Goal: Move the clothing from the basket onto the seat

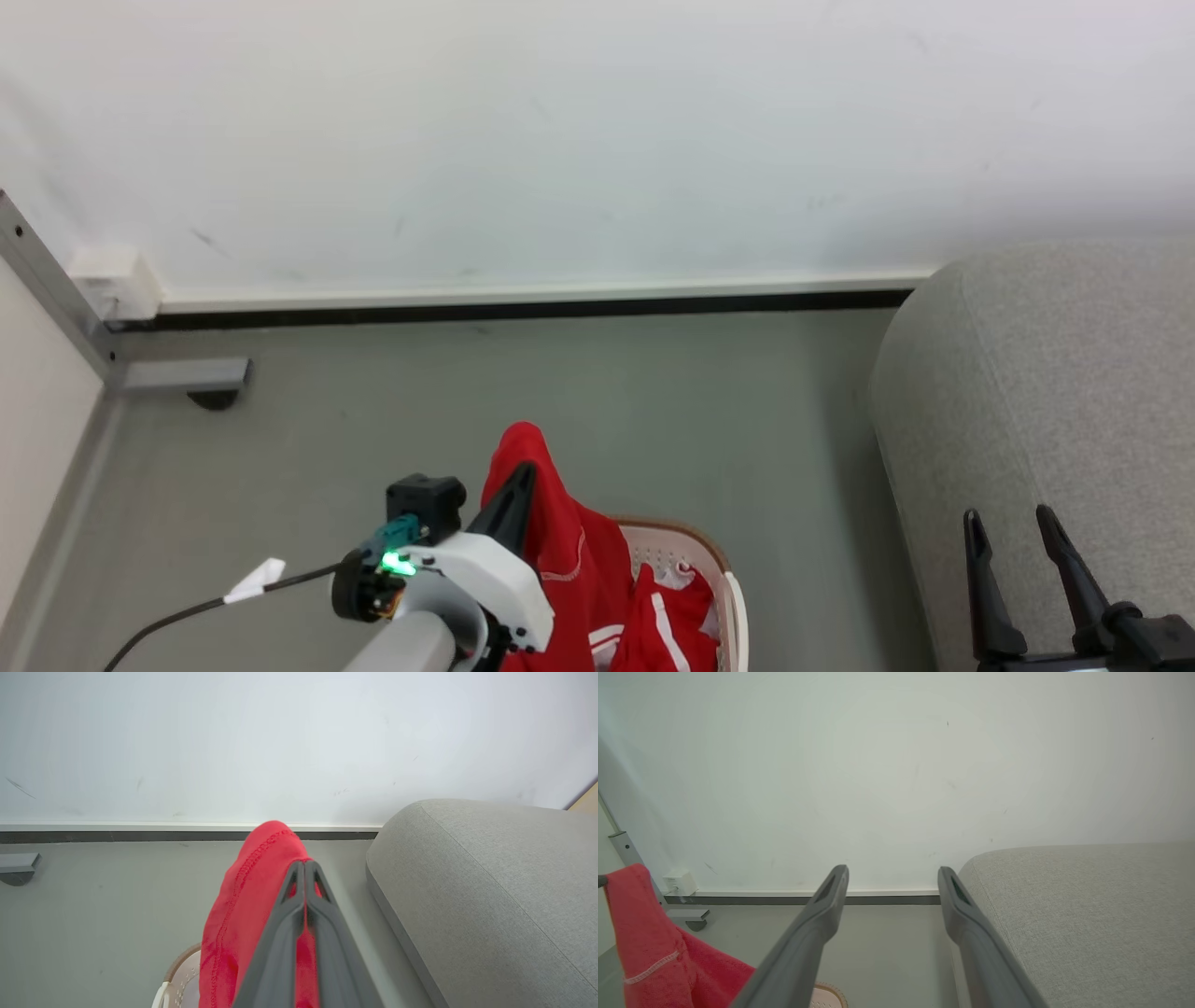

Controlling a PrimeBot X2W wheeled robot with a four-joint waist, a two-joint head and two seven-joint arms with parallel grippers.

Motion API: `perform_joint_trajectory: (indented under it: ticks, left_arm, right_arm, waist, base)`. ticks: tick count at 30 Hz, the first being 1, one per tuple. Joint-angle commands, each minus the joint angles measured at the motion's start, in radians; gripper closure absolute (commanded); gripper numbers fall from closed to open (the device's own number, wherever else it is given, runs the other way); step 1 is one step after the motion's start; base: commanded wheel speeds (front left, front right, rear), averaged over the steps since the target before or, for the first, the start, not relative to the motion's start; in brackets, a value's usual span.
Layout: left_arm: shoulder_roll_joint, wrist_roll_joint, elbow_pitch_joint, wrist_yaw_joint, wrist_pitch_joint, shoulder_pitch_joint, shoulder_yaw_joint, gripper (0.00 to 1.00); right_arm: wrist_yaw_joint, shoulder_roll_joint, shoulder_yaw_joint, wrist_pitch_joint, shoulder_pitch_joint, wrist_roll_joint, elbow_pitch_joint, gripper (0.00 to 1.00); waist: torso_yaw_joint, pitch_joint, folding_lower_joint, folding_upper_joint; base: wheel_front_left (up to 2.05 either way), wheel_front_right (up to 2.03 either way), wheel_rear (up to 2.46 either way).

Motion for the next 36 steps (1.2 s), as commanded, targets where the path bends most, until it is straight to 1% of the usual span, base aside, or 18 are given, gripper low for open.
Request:
perform_joint_trajectory:
  ticks: [1,10,12,17,22,28,30,32,36]
  left_arm:
    - [0.023,-0.005,-0.04,0.012,0.002,0.015,0.009,1.0]
    - [0.117,-0.005,-0.257,0.075,0.069,0.031,0.039,1.0]
    - [0.126,-0.003,-0.281,0.081,0.078,0.032,0.042,1.0]
    - [0.17,-0.004,-0.387,0.12,0.117,0.042,0.064,1.0]
    - [0.2,-0.004,-0.463,0.144,0.146,0.049,0.074,1.0]
    - [0.217,-0.001,-0.527,0.168,0.17,0.063,0.074,1.0]
    - [0.22,-0.001,-0.541,0.171,0.173,0.066,0.073,1.0]
    - [0.222,-0.002,-0.552,0.175,0.178,0.067,0.072,1.0]
    - [0.221,0.003,-0.574,0.18,0.185,0.068,0.065,1.0]
  right_arm:
    - [-0.002,-0.002,0.004,0.0,0.022,-0.01,0.004,0.0]
    - [-0.002,-0.002,0.018,0.0,0.049,0.008,0.023,0.0]
    - [-0.002,-0.002,0.02,0.0,0.05,0.008,0.024,0.0]
    - [-0.002,-0.002,0.021,0.0,0.053,0.01,0.025,0.0]
    - [-0.002,-0.002,0.019,0.0,0.055,0.009,0.024,0.0]
    - [-0.002,-0.002,0.032,0.0,0.052,-0.003,0.029,0.0]
    - [-0.002,-0.002,0.052,0.0,0.042,-0.023,0.034,0.0]
    - [-0.002,-0.004,0.095,0.0,0.029,-0.036,0.044,0.0]
    - [-0.002,-0.026,0.238,0.0,-0.023,-0.053,0.069,0.0]
  waist:
    - [0.004,-0.039,0.0003,-0.0001]
    - [-0.011,-0.072,0.0003,-0.0001]
    - [-0.012,-0.074,0.0003,-0.0001]
    - [-0.017,-0.077,0.0003,-0.0001]
    - [-0.016,-0.076,0.0003,-0.0001]
    - [-0.012,-0.075,0.0003,-0.0001]
    - [-0.01,-0.074,0.0003,-0.0001]
    - [-0.007,-0.075,0.0003,-0.0001]
    - [-0.004,-0.076,0.0003,-0.0001]
  base:
    - [0.0,0.0,0.0]
    - [0.0,0.0,0.0]
    - [0.0,0.0,0.0]
    - [0.0,0.0,0.0]
    - [0.0,0.0,0.0]
    - [0.0,0.0,0.0]
    - [0.0,0.0,0.0]
    - [0.0,0.0,0.0]
    - [0.0,0.0,0.0]
